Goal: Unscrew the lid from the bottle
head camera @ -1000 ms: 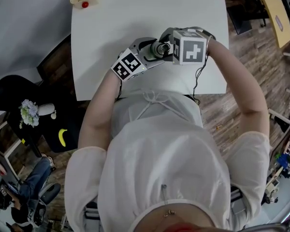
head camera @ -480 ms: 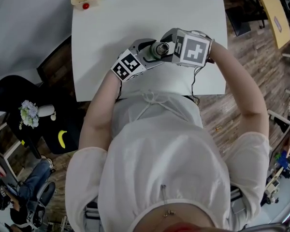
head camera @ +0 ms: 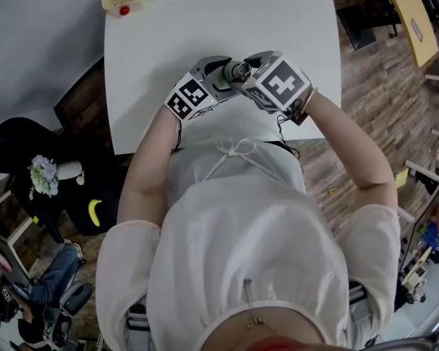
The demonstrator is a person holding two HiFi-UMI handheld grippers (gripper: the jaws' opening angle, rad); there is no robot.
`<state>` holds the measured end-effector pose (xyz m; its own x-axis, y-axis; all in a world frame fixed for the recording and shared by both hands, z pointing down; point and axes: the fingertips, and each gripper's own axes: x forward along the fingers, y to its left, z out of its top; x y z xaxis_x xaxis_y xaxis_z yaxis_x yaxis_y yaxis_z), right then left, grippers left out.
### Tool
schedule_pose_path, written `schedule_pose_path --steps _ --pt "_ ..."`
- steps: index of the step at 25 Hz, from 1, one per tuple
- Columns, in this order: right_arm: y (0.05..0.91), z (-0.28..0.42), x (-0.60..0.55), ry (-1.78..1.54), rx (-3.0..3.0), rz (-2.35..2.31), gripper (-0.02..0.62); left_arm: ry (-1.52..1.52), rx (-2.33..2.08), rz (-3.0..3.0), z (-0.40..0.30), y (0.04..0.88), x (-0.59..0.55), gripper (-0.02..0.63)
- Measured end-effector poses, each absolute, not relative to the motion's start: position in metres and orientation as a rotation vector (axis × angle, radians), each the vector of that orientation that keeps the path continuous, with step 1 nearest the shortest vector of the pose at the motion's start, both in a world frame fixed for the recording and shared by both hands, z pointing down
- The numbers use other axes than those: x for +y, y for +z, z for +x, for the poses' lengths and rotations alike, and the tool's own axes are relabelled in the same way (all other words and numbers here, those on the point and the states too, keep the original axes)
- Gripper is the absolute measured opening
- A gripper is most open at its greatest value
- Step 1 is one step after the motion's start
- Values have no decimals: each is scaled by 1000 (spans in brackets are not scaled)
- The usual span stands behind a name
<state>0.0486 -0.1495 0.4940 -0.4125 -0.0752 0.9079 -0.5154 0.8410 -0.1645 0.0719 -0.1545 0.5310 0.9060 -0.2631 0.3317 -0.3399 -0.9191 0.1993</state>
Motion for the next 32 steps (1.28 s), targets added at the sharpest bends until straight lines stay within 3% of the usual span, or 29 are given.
schedule_pose_path --steps 7,24,32 --pt "498 56 -151 612 -1926 501 255 445 -460 2812 74 531 -154 370" --pt "501 59 -142 89 -1788 -195 252 461 -461 2809 75 533 -152 371" --pt "503 60 -141 6 -1782 -321 257 456 -462 2801 73 534 -152 371"
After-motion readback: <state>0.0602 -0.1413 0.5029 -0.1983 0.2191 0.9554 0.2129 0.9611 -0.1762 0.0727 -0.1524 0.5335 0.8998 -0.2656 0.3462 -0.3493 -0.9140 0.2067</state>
